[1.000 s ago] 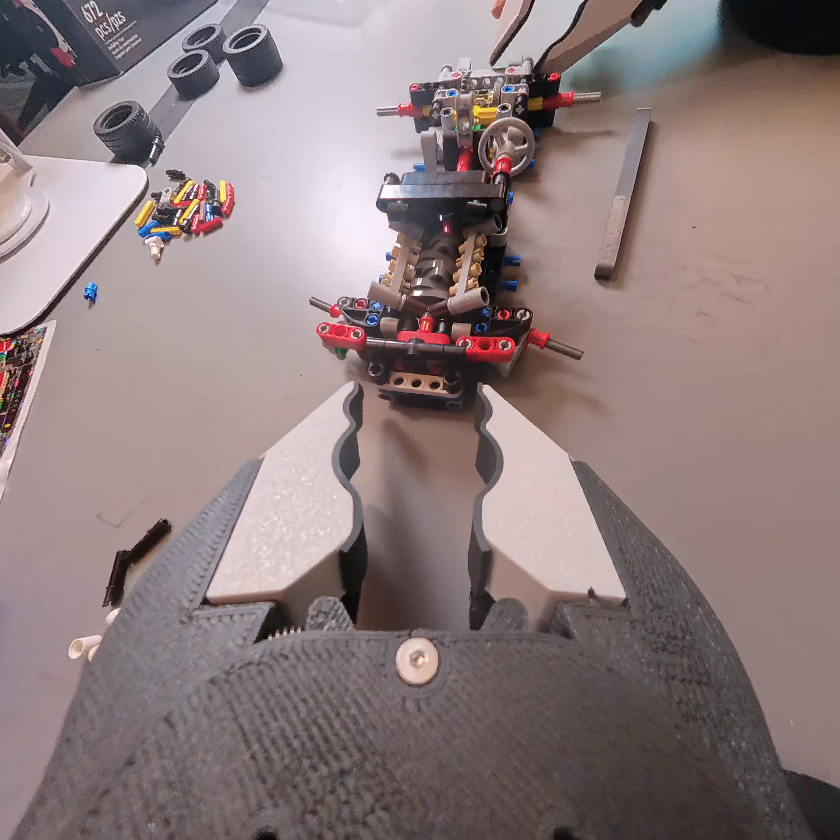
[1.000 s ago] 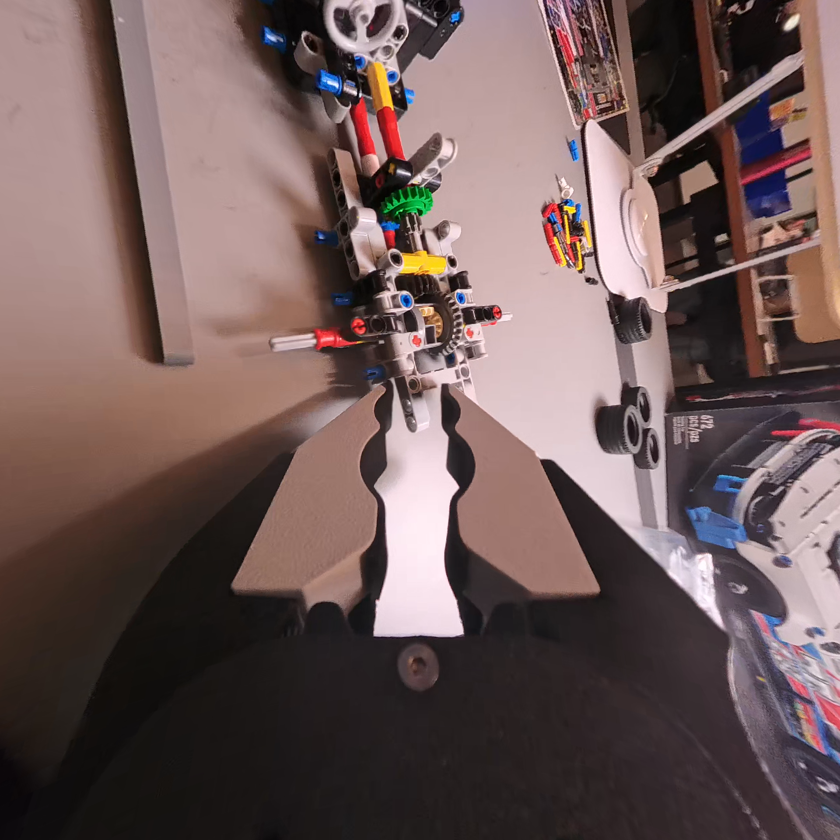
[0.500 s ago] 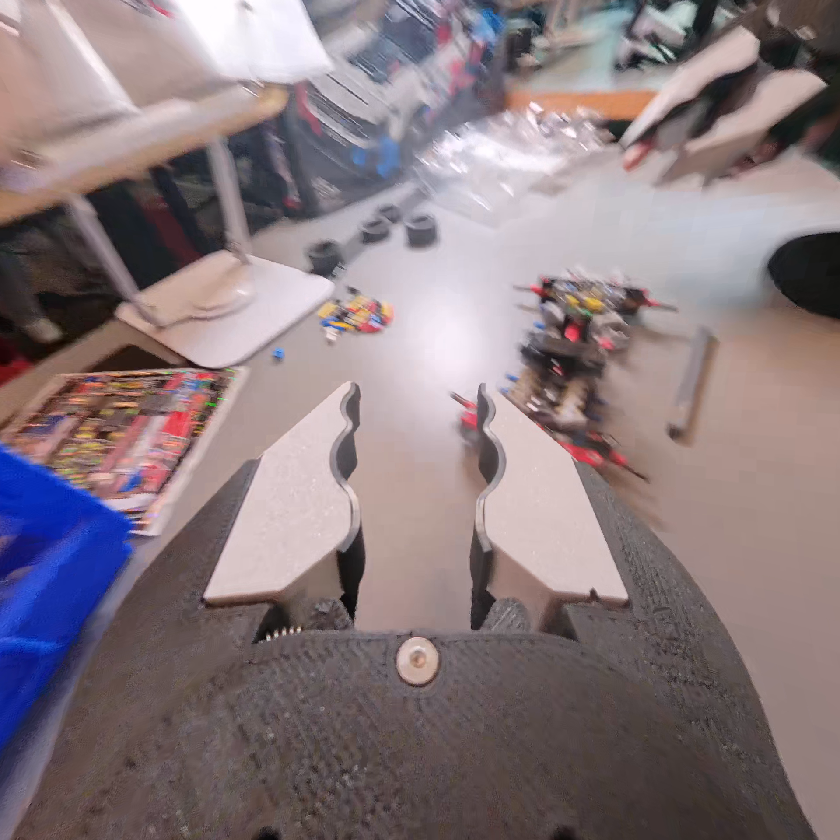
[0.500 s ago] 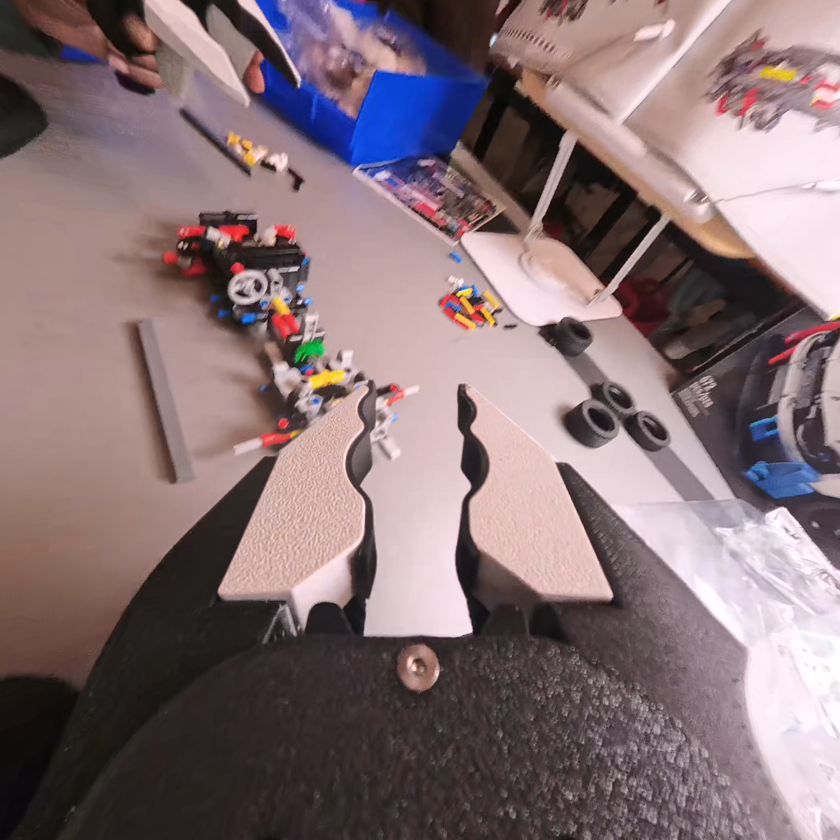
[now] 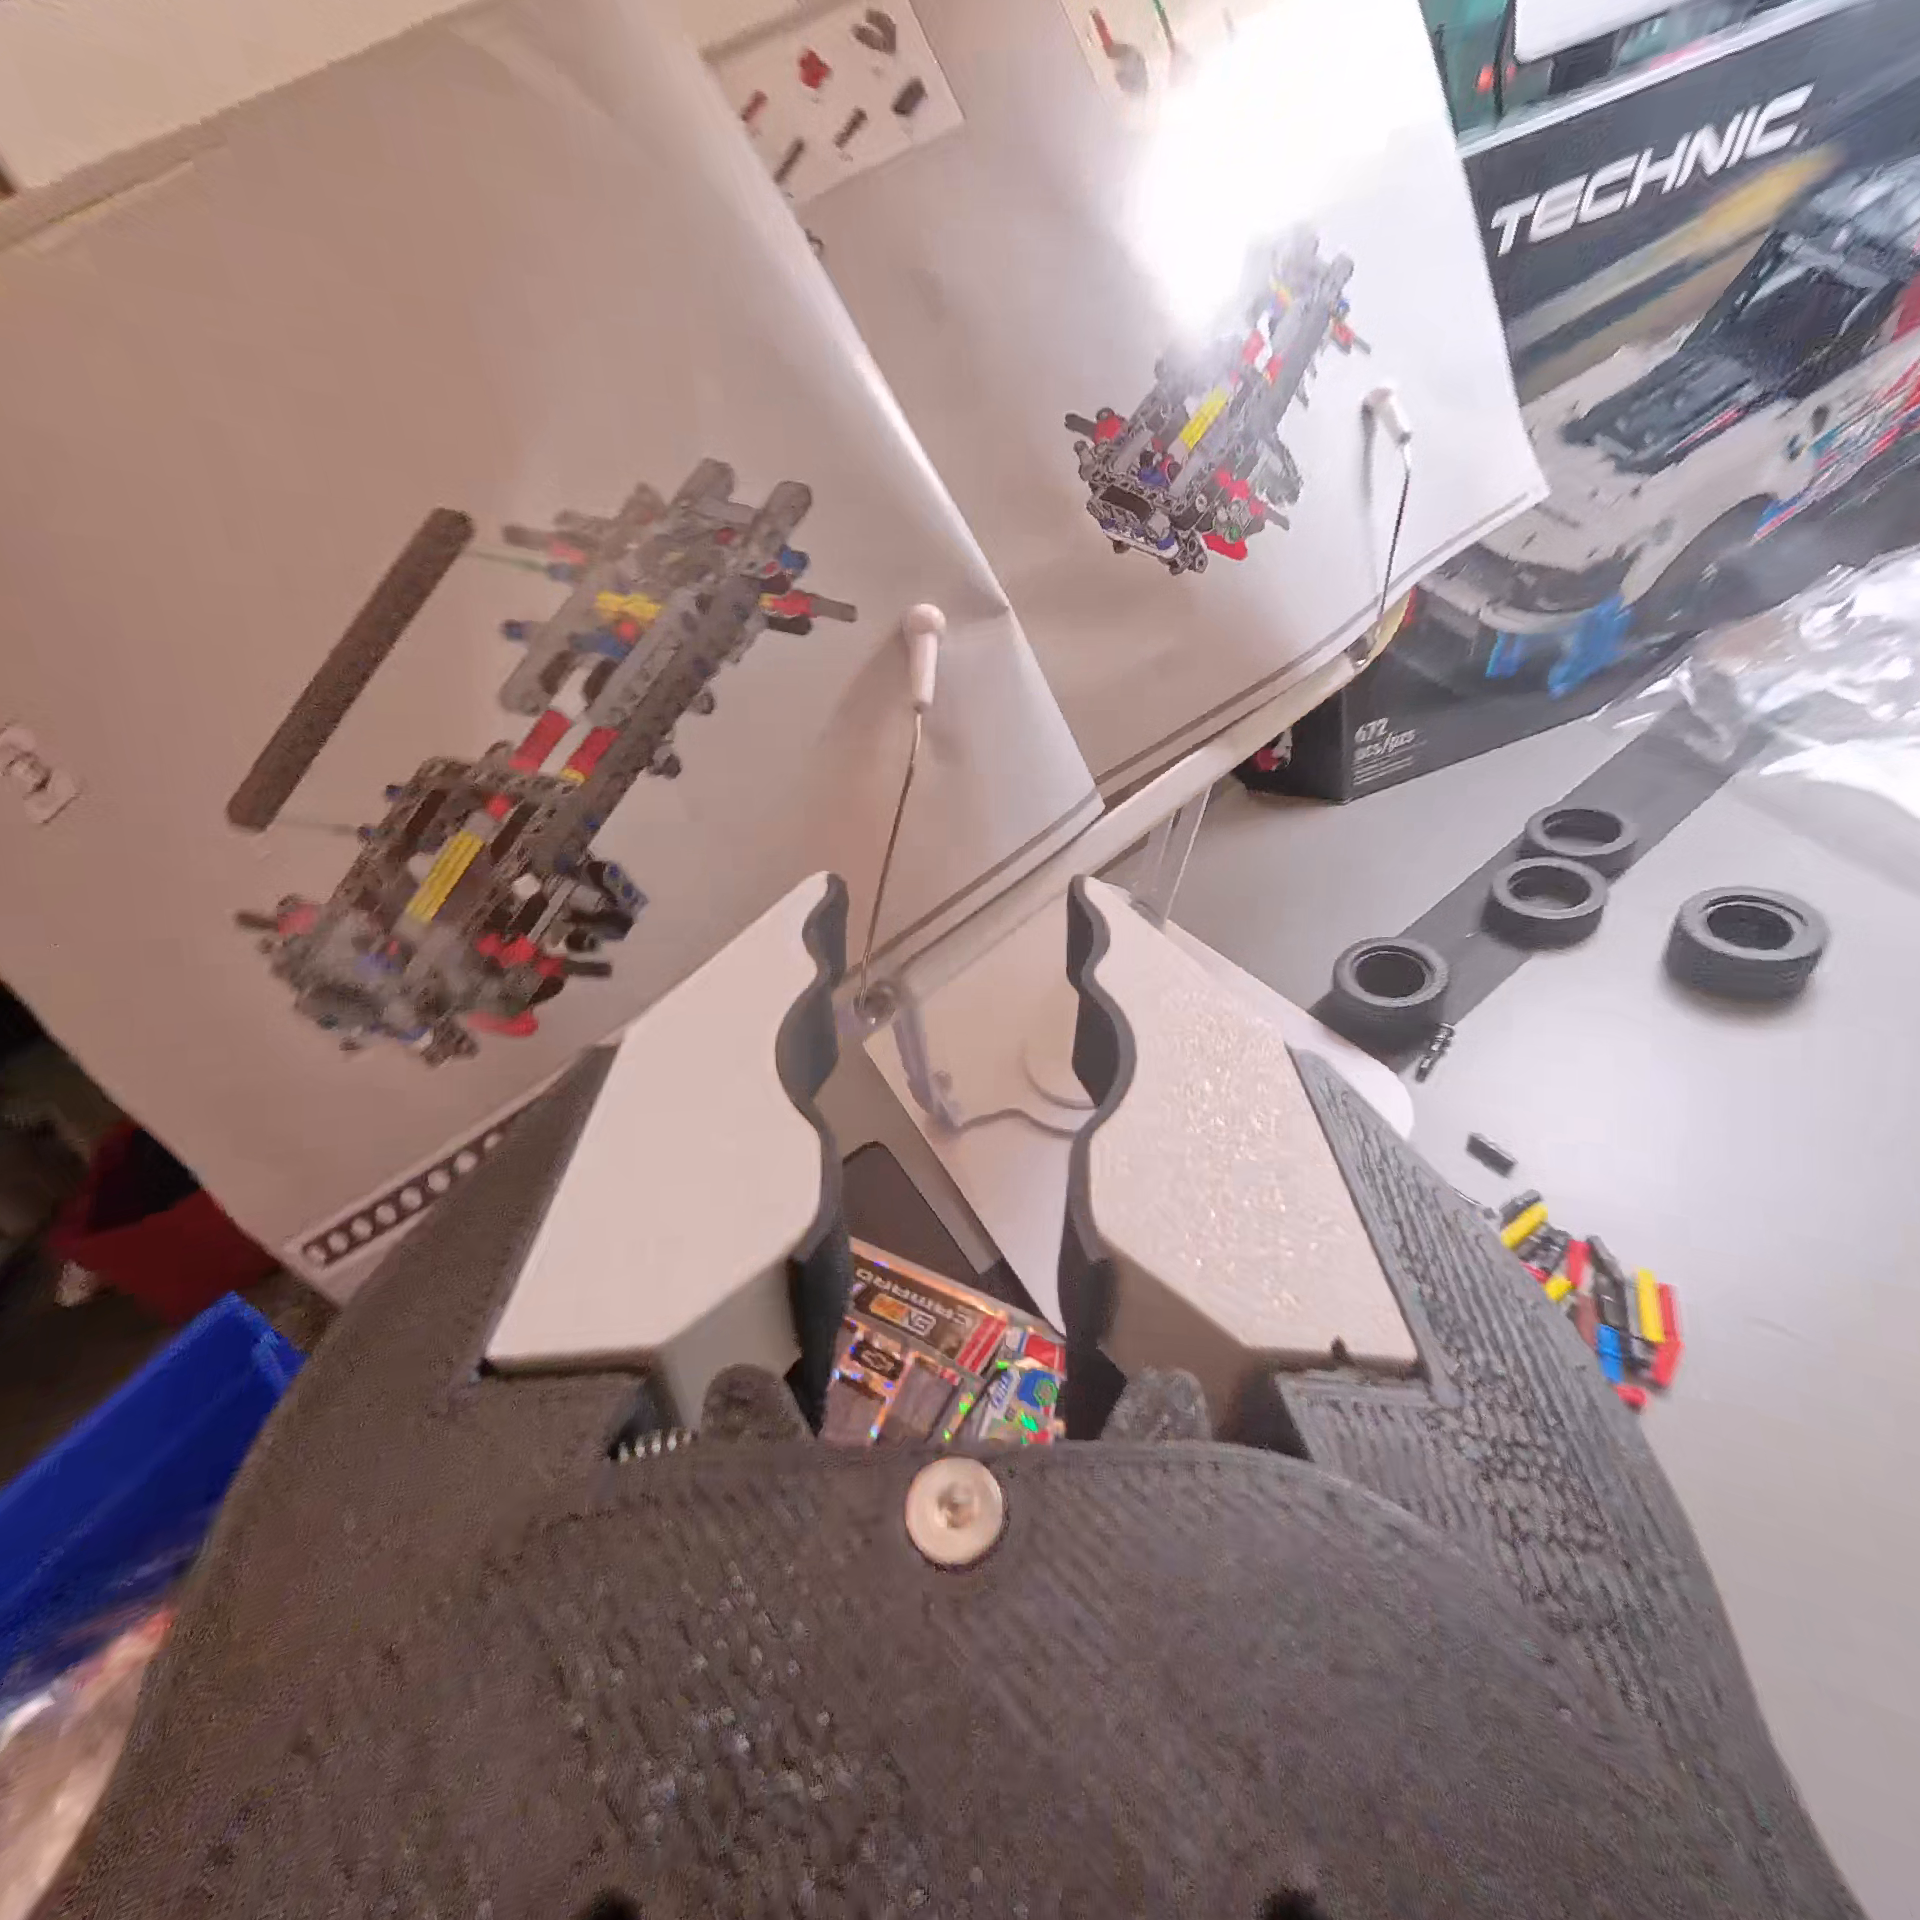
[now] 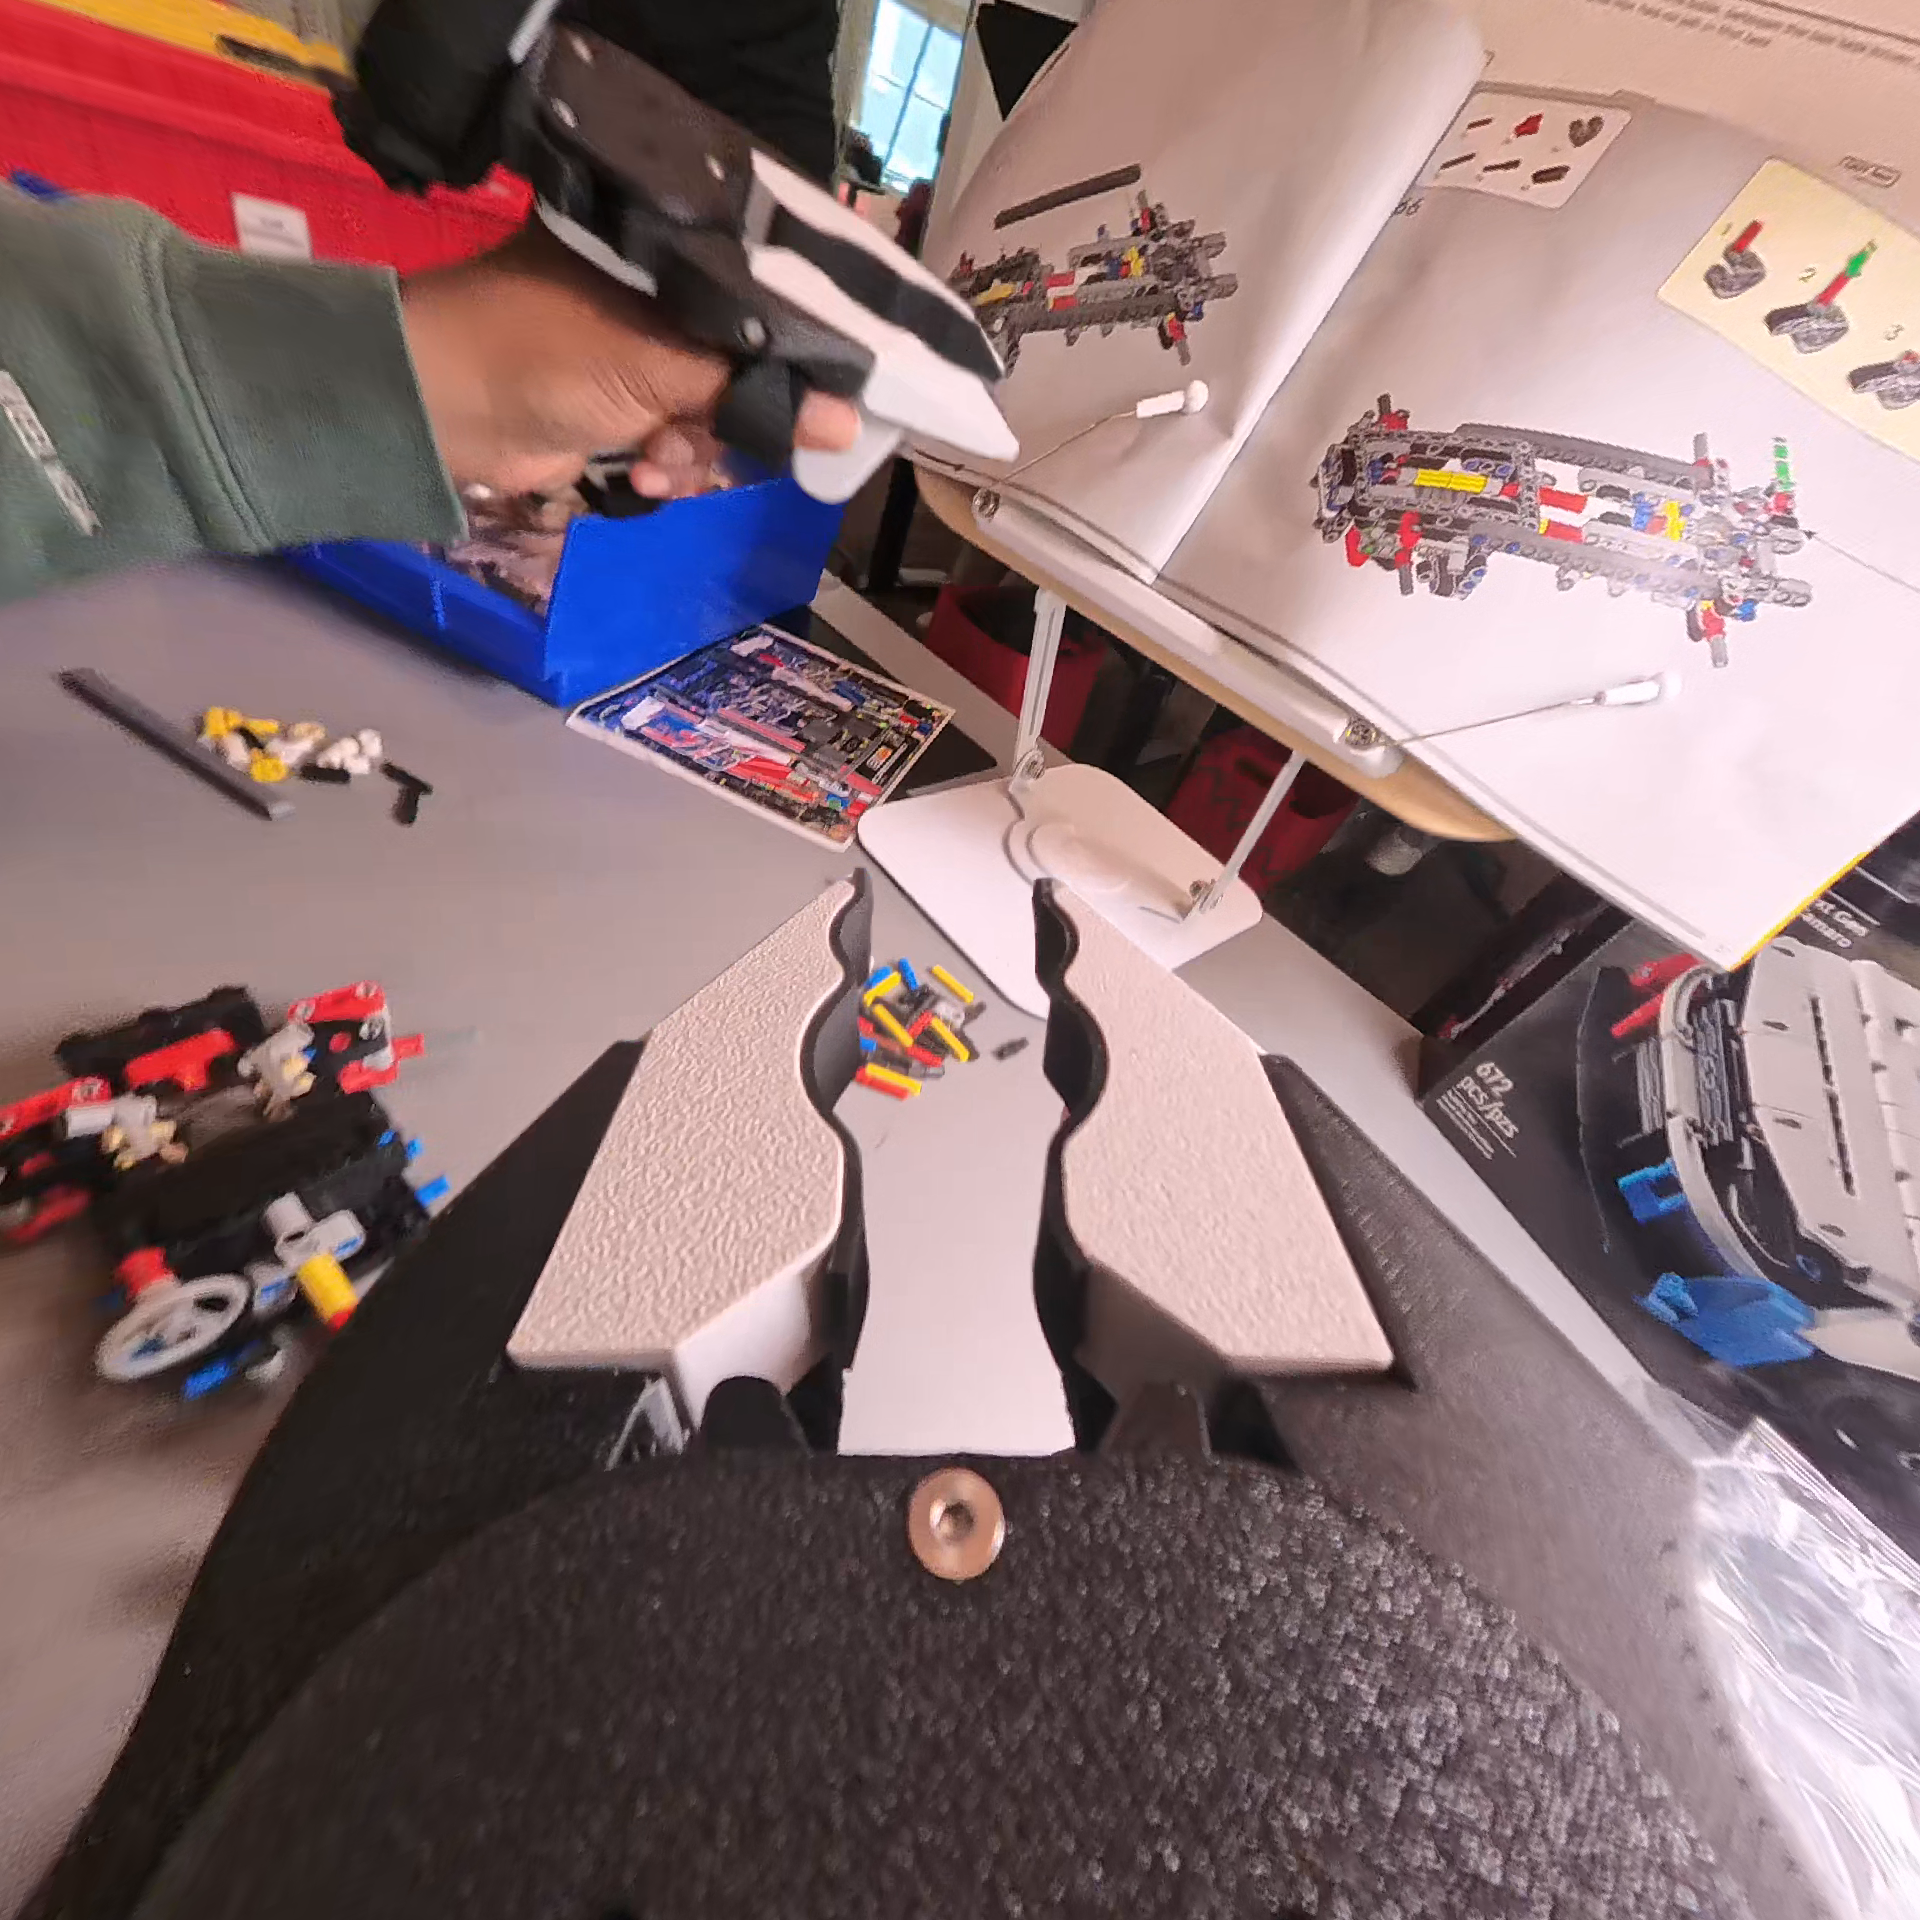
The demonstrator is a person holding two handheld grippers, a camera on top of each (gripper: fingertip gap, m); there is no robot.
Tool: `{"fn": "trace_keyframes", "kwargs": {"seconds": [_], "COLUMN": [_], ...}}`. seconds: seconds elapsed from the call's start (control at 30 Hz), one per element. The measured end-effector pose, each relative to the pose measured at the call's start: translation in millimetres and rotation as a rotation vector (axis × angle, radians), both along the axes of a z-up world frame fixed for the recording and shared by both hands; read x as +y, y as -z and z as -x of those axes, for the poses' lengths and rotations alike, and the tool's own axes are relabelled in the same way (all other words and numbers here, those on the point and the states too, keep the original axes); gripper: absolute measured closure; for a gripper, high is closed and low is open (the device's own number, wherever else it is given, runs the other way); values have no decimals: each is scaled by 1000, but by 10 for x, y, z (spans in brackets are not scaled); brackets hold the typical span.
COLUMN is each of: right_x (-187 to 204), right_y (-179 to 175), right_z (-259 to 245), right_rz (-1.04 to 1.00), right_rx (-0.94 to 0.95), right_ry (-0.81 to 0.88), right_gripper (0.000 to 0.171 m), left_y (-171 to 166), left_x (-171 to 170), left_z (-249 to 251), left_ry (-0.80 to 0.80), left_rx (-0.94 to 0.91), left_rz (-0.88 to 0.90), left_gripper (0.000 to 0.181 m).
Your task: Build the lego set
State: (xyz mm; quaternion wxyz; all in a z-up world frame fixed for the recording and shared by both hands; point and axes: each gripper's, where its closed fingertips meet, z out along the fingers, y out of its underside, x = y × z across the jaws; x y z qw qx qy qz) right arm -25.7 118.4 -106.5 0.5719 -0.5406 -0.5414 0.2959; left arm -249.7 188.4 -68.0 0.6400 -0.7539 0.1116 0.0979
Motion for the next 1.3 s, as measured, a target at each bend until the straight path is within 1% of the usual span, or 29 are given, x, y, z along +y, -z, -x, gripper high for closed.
{"fn": "trace_keyframes", "kwargs": {"seconds": [0.13,0.17,0.23,0.3,0.37,0.43,0.5,0.53,0.6,0.63,0.67,0.7,0.77,0.8,0.83,0.9,0.93,1.0,1.07,1.13,1.2,1.23,1.3], "right_x": [171,203,255,307,361,428,508,555,665,722,781,851,1065,1210,1379,1721,1880,2146,2259,2298,2289,2286,2286], "right_y": [-60,-44,31,111,180,182,118,63,-66,-131,-198,-258,-359,-398,-418,-417,-404,-377,-316,-263,-236,-213,-161], "right_z": [165,183,184,147,111,94,128,162,251,309,372,434,533,567,590,634,656,693,784,820,812,797,755], "right_rz": [84,106,137,156,181,209,217,210,198,199,205,209,197,191,193,221,233,254,337,384,373,371,390], "right_rx": [71,86,92,93,91,108,125,133,159,176,199,220,253,266,273,281,277,276,279,298,327,339,360], "right_ry": [31,33,34,42,55,75,93,102,124,135,146,163,233,279,331,413,447,503,493,492,487,490,489], "right_gripper": [143,144,145,148,148,150,151,151,149,148,148,147,146,145,142,134,130,129,137,161,166,166,165], "left_y": [107,130,76,73,91,140,204,191,106,89,91,99,105,90,77,37,23,63,186,321,455,501,576], "left_x": [315,351,352,316,256,182,143,141,175,225,291,362,474,495,492,434,381,262,153,63,-8,-35,-82], "left_z": [46,79,170,212,341,496,499,452,329,253,196,177,222,244,253,346,424,609,716,723,664,615,487], "left_ry": [-50,-64,-97,-86,-118,-154,-125,-99,-63,-44,-33,-38,-72,-78,-76,-115,-141,-187,-201,-216,-215,-194,-139], "left_rx": [66,77,81,6,-66,-176,-256,-237,-117,-60,-12,36,110,115,81,-82,-189,-440,-693,-865,-1020,-1085,-1158], "left_rz": [50,58,14,-13,-42,-63,-58,-67,-82,-57,-19,15,58,61,56,-12,-57,-128,-178,-204,-195,-182,-119], "left_gripper": [154,160,181,181,181,181,176,172,165,161,151,148,163,172,181,181,181,180,177,173,169,167,165]}}
